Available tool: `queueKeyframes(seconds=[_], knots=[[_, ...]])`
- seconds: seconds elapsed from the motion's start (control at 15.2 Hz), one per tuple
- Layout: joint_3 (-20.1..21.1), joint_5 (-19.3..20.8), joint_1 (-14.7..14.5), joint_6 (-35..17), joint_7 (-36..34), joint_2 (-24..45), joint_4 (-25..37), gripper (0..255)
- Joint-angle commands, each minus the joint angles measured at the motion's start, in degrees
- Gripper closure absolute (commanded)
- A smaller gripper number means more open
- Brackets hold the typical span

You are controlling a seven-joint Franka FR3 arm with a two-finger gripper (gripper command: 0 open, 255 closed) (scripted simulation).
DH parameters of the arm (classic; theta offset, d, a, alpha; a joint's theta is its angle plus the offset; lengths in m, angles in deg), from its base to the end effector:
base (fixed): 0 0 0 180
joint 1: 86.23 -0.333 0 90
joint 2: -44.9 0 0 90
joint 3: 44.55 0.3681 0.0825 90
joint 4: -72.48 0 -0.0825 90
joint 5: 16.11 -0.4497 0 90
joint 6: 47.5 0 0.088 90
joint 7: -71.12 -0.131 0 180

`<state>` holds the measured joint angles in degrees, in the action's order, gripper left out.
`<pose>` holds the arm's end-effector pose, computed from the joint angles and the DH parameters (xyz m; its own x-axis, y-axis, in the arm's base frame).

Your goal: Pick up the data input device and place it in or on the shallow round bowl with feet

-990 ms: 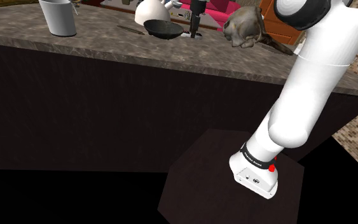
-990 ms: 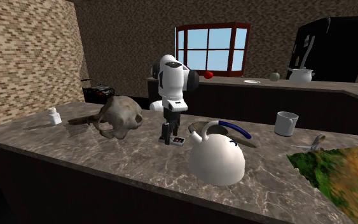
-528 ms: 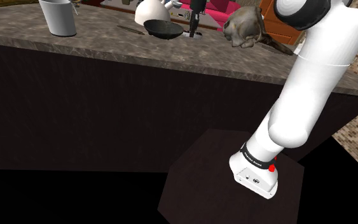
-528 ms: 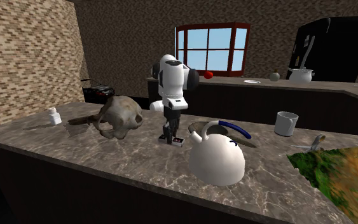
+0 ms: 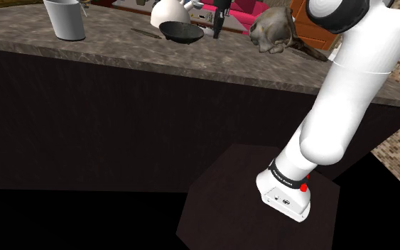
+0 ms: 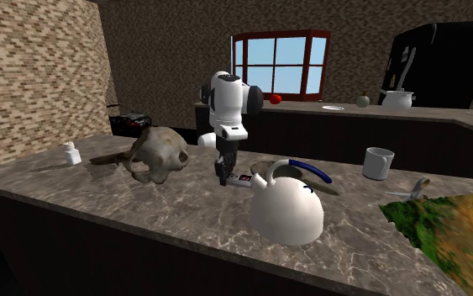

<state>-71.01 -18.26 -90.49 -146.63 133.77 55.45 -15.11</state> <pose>0.6507 -0.2339 0.5803 0.7592 0.6504 -0.0227 0.6506 -0.7576 0.0528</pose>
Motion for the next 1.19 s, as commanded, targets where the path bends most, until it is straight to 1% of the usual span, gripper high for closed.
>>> queueKeyframes(seconds=[0.0, 0.59, 1.12], knots=[[0.0, -0.2, 0.2, 1.6, 0.2, 0.5, 2.0, 255], [-0.3, -1.2, 1.1, 9.4, 0.8, 2.5, 11.6, 255], [-0.5, -2.8, 2.8, 17.0, 1.7, 5.9, 22.4, 255]])
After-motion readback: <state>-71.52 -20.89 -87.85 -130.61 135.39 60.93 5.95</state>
